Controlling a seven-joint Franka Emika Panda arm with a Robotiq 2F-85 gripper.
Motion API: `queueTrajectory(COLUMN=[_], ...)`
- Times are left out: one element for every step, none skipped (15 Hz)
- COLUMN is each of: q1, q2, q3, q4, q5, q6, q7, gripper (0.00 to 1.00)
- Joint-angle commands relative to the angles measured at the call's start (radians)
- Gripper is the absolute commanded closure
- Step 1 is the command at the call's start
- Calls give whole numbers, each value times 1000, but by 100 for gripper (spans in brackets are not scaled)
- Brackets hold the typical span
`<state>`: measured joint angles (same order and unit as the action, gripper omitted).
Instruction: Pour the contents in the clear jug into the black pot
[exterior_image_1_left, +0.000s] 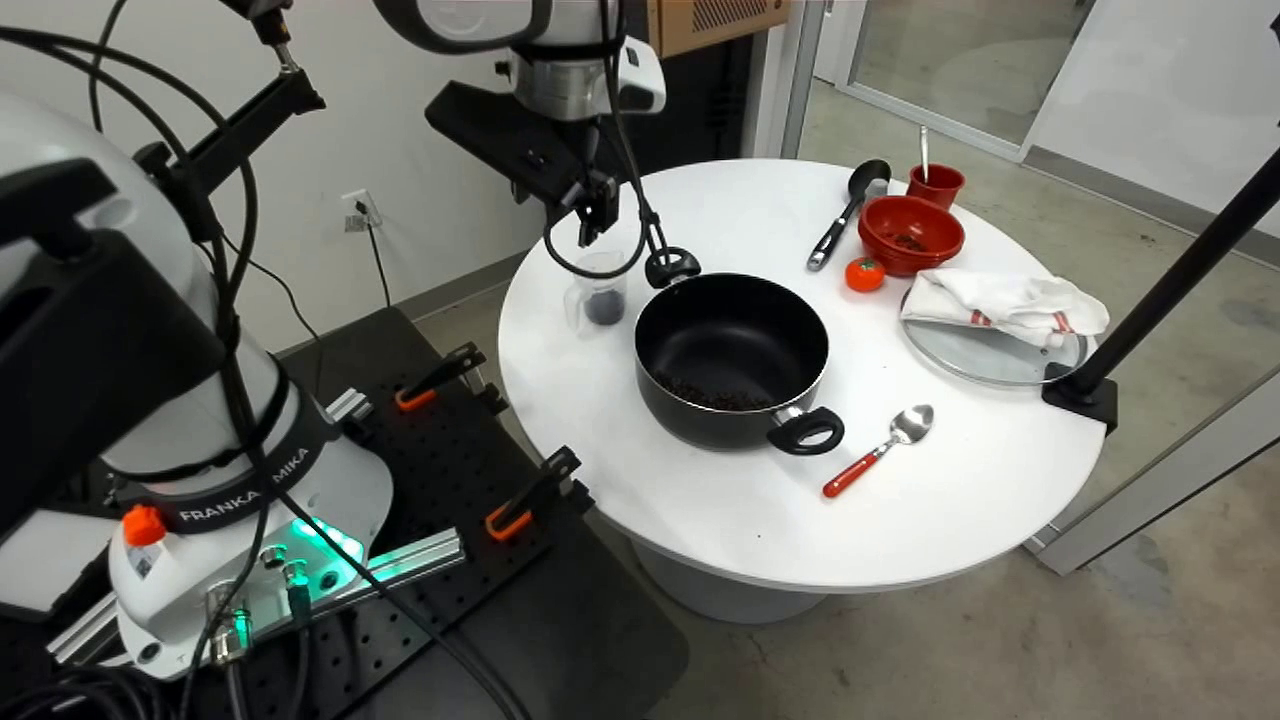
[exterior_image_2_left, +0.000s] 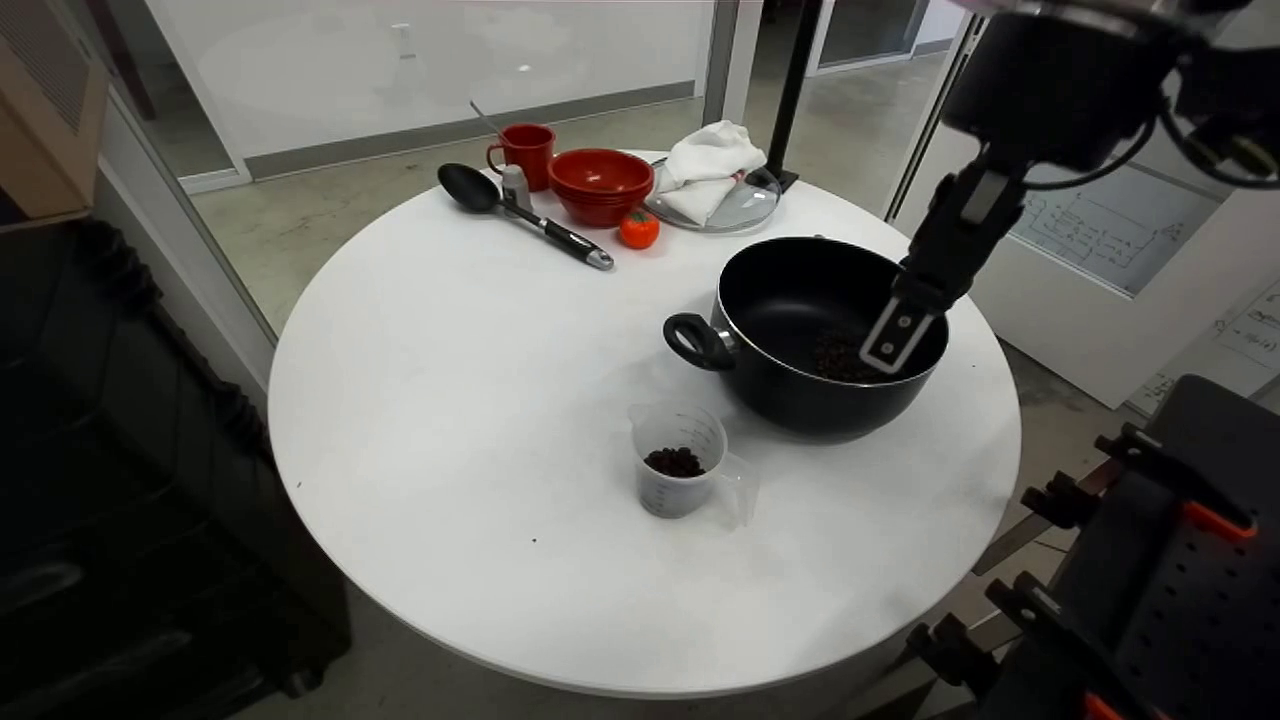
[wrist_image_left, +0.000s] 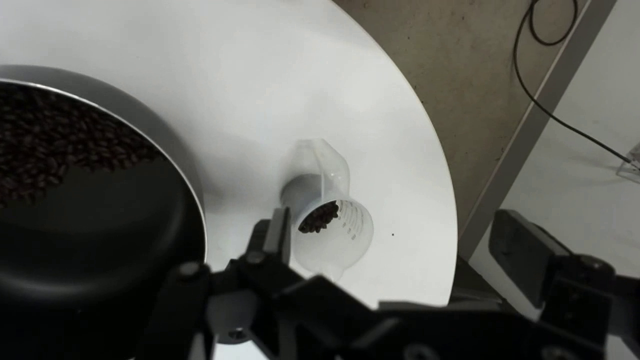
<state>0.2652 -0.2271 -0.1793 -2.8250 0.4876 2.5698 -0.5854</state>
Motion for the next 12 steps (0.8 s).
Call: queueTrajectory(q1=[11,3,41,8,17,23,26,27,27,24,25,29], q2=[146,172,197,152,178,195,205,207,207,227,254,276], q3=[17,39,14,17,17,17,17,17,17,15,17,21], q4=[1,3,5,8,11,14,17,18,19,22,29,36], q5=[195,272,335,238,281,298,302,302,303,295,289,316], q6=[116,133,155,102,117,125,129,130,130,146,169,202], q7=[-175,-231,-278,-196,-233,-246,-247,-247,-247,-238,-228,-249], gripper=[0,0,0,0,0,0,0,0,0,0,0,0])
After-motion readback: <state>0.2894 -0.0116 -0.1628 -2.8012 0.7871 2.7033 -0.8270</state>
